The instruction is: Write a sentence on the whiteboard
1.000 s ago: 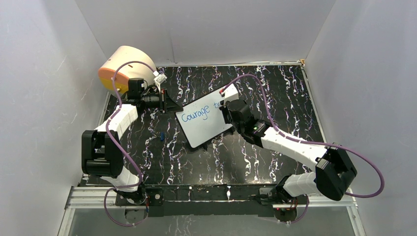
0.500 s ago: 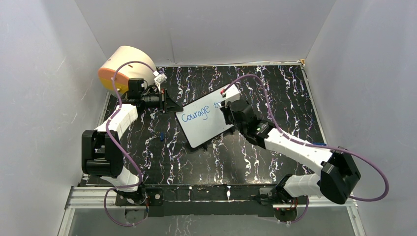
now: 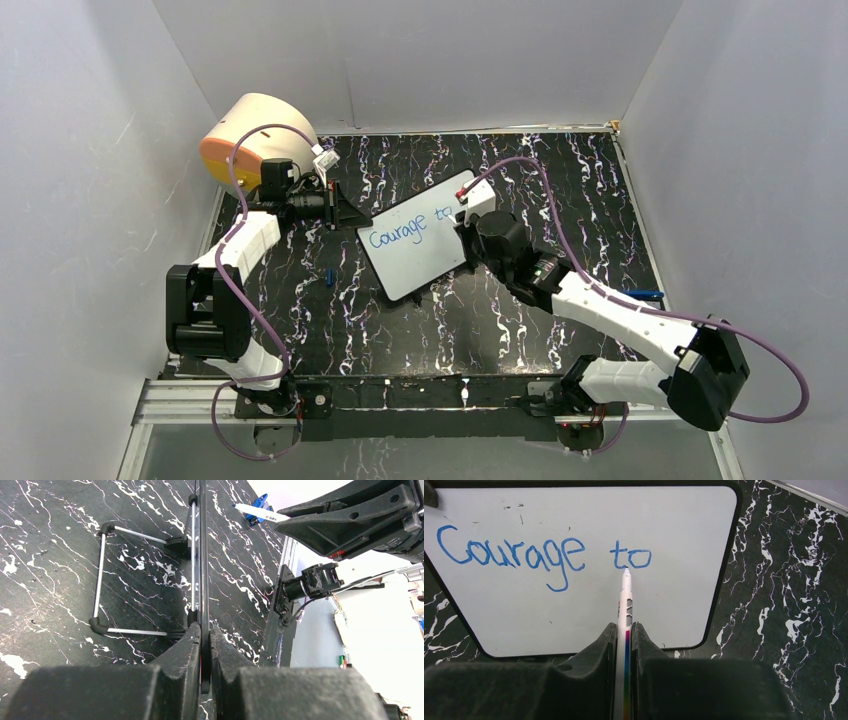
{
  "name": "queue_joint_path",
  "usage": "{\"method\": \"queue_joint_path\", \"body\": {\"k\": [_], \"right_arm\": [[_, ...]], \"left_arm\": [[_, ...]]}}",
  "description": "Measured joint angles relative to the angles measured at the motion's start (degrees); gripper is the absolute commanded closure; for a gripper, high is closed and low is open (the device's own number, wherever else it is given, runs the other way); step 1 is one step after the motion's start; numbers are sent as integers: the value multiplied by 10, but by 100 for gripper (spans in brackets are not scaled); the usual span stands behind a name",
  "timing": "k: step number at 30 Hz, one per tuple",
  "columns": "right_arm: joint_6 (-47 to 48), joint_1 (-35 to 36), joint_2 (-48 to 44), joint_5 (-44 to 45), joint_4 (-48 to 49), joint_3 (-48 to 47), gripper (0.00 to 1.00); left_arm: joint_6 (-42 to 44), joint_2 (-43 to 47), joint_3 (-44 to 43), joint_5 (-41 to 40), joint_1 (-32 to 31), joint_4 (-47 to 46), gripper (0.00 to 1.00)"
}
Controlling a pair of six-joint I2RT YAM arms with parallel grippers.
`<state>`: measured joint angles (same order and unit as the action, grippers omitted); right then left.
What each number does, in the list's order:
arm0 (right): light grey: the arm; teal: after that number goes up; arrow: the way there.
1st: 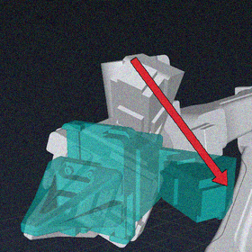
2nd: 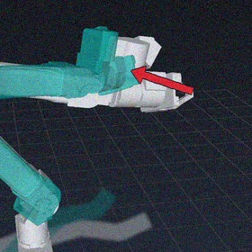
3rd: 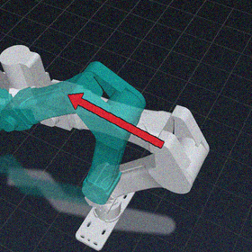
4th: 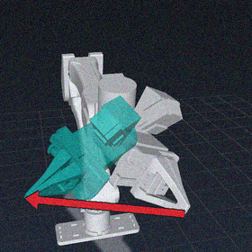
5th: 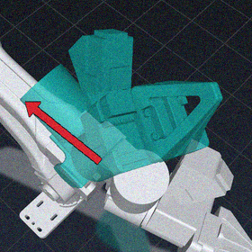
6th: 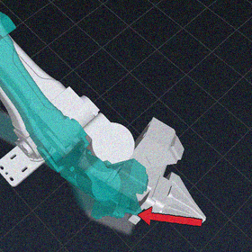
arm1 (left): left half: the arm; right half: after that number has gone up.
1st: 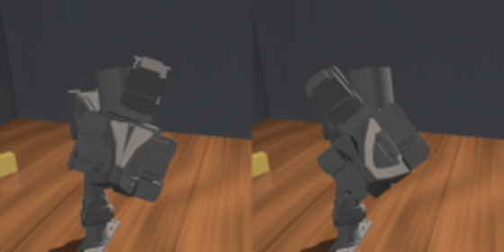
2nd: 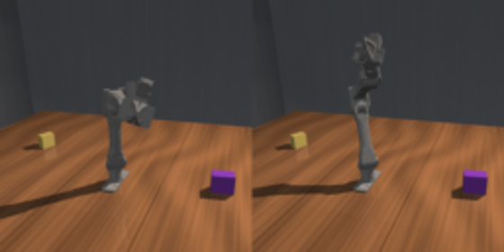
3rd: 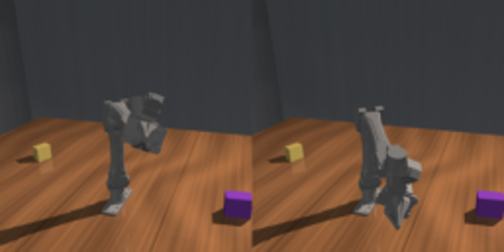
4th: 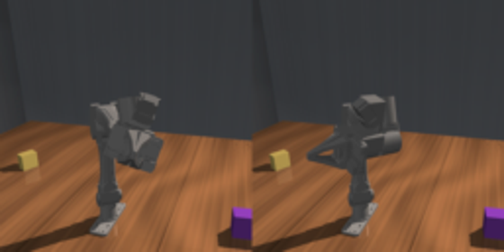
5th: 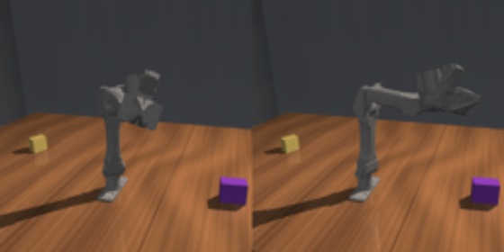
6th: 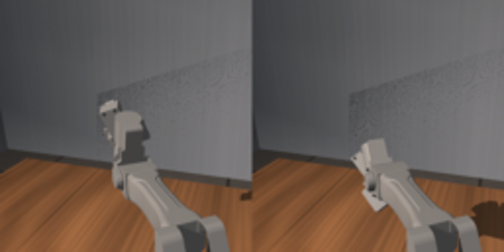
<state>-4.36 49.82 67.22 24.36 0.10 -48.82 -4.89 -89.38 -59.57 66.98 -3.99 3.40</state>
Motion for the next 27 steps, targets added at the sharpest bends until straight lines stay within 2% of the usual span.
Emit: {"method": "queue_joint_path", "body": {"k": [17,27], "right_arm": [[-30,100,-13,71,-17,28,100],[-45,208,72,130,16,28,100]], "left_arm": [[0,0,-1,-3,0,1,100],[0,0,-1,-3,0,1,100]]}}
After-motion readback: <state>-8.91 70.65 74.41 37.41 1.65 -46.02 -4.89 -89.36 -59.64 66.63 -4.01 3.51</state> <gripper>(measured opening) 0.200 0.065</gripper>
